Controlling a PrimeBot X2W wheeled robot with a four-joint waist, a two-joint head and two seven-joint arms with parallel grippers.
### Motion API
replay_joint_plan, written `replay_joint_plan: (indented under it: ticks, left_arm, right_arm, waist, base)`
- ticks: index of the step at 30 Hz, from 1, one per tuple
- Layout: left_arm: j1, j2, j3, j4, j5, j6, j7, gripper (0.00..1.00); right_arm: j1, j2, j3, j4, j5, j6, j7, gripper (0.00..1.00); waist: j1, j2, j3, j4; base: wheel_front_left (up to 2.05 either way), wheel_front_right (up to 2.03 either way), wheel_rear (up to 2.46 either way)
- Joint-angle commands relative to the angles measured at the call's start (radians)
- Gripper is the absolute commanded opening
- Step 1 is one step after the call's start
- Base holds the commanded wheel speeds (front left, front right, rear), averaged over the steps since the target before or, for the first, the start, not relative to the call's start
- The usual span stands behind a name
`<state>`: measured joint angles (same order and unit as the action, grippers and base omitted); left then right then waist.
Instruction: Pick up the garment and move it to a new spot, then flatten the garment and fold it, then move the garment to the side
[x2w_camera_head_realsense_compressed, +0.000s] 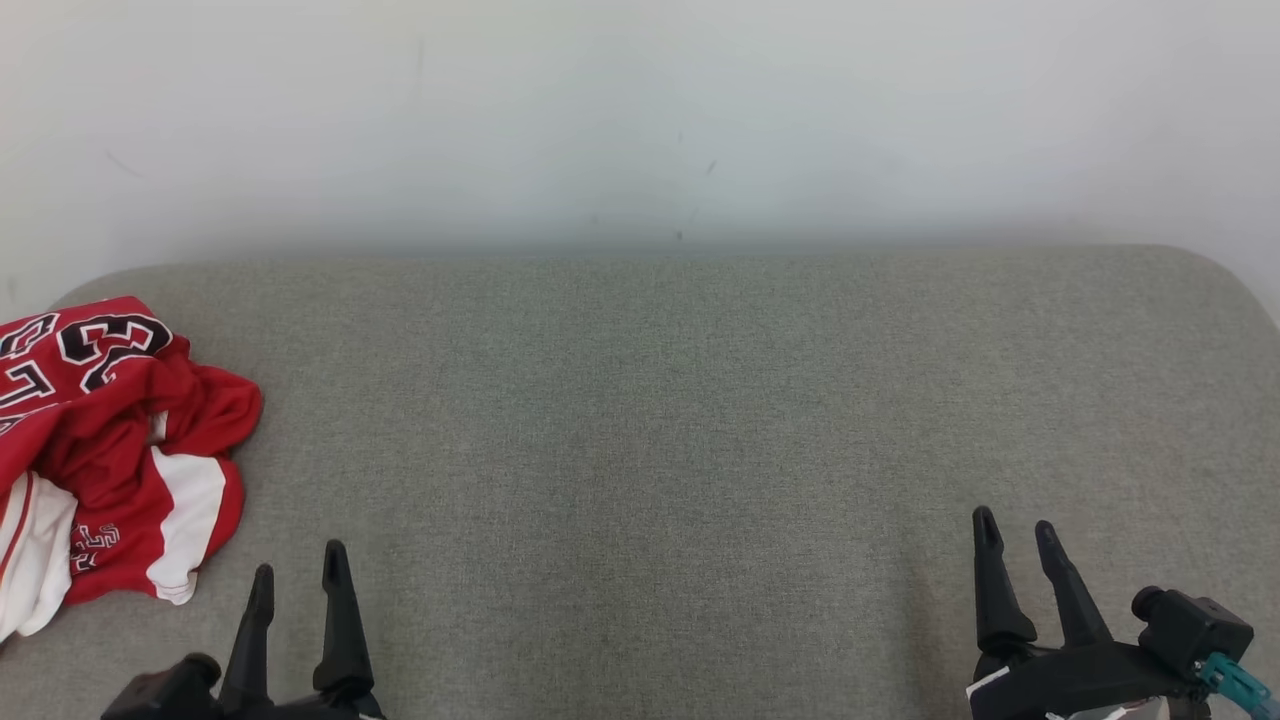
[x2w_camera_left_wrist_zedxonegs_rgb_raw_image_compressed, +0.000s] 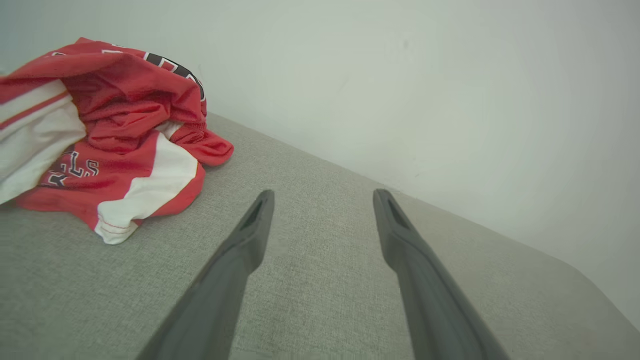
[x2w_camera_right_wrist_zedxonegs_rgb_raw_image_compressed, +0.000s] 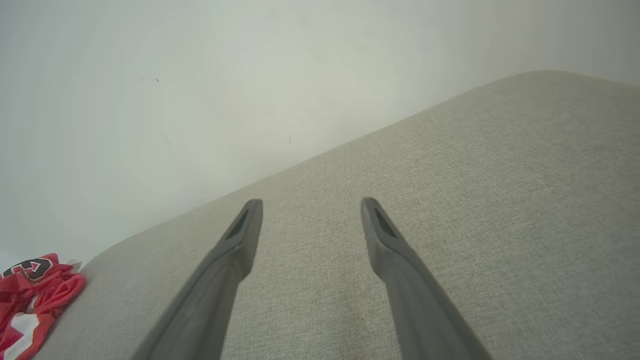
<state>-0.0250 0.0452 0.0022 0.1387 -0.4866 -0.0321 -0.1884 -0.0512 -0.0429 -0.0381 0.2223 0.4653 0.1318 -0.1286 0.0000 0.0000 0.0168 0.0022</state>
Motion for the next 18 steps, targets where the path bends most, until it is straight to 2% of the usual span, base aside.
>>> replay_joint_plan:
  ticks: [1, 18]
  left_arm:
    - [0.008, 0.005, 0.005, -0.014, 0.033, 0.000, -0.009, 1.00]
    - [0.058, 0.020, 0.035, -0.011, 0.224, -0.014, -0.035, 1.00]
  right_arm:
    - [0.007, -0.007, -0.003, -0.013, -0.034, -0.001, -0.012, 1.00]
    - [0.048, -0.008, -0.004, -0.026, -0.180, -0.002, -0.061, 1.00]
  waist:
    - [0.0000, 0.0000, 0.000, -0.001]
    - [0.0000, 0.0000, -0.017, 0.003]
  base:
    - [0.00, 0.00, 0.00]
    - [0.00, 0.00, 0.00]
